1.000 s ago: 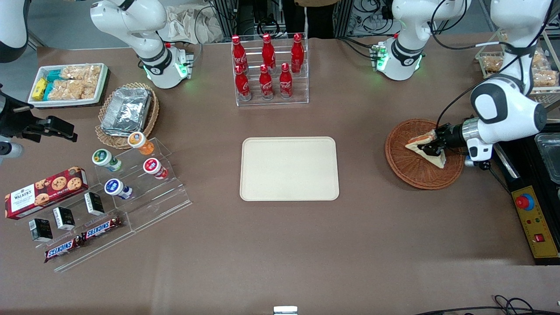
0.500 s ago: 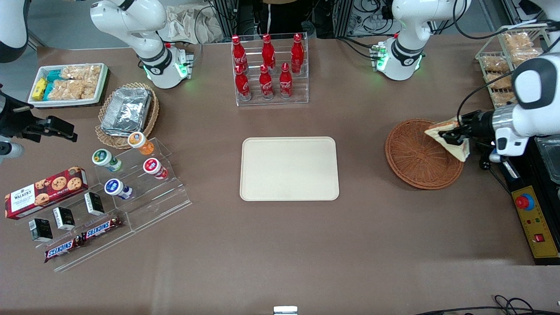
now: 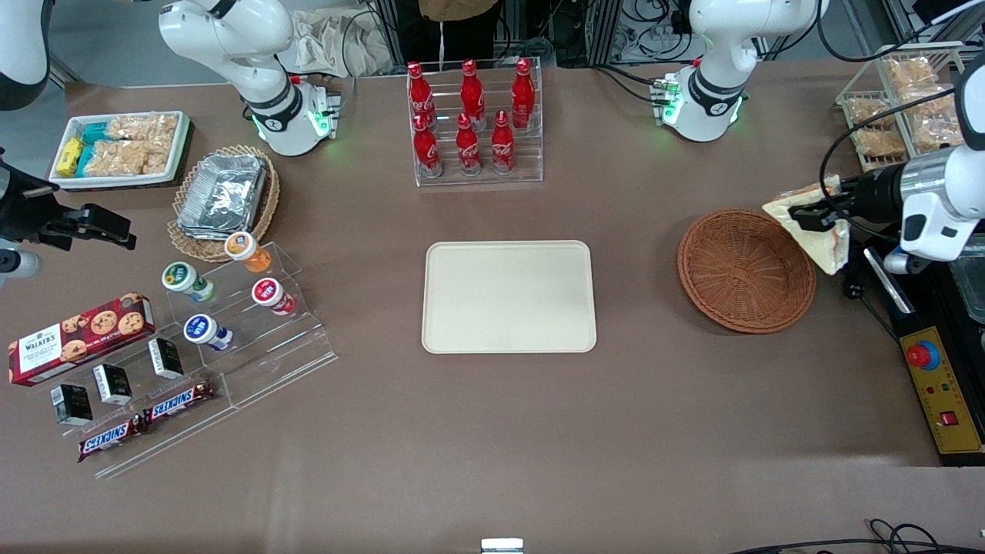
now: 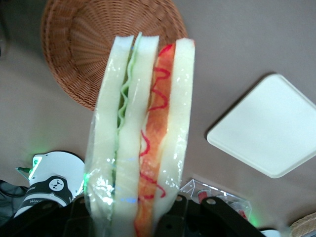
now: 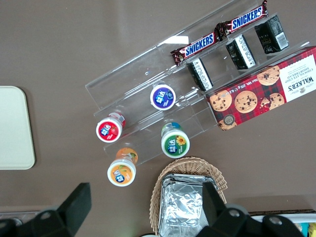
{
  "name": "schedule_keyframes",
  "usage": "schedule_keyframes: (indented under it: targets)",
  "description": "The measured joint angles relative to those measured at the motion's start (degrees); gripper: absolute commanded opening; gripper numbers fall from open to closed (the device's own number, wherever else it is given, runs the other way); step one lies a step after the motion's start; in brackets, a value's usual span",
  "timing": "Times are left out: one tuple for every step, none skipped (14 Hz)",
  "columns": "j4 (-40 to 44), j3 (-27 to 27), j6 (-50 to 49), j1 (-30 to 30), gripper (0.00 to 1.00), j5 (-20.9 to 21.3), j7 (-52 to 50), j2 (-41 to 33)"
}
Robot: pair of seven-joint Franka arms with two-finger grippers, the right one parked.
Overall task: Place sandwich from basket to tray
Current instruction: 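Lift the sandwich out of the basket with the left gripper, then carry the sandwich over the cream tray and lower it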
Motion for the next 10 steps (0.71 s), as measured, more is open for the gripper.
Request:
schedule_keyframes:
  targets:
    - [0.2, -2.2, -0.1, 0.0, 0.33, 0.0, 0.0, 0.1]
    - [0.3, -4.7, -0.1, -0.1, 0.33, 0.0, -0.2, 0.2]
    - [0.4, -7.0, -0.1, -0.2, 0.33, 0.0, -0.5, 0.4]
    - [0.4, -9.1, -0.1, -0.3, 0.33, 0.0, -0.8, 0.6]
    - [0.5, -10.9, -0.1, -0.3, 0.33, 0.1, -0.9, 0.8]
    - [0.6, -12.7, 0.0, -0.3, 0.33, 0.1, -1.3, 1.3]
    - [0.9, -14.7, 0.2, -0.3, 0.33, 0.1, -2.2, 2.0]
    - [1.5, -16.6, 0.5, -0.3, 0.34, 0.1, -3.4, 3.1]
    - [2.5, -18.6, 1.0, -0.3, 0.34, 0.1, -4.9, 4.8]
    - [3.6, -20.4, 1.9, -0.4, 0.34, 0.1, -6.5, 6.6]
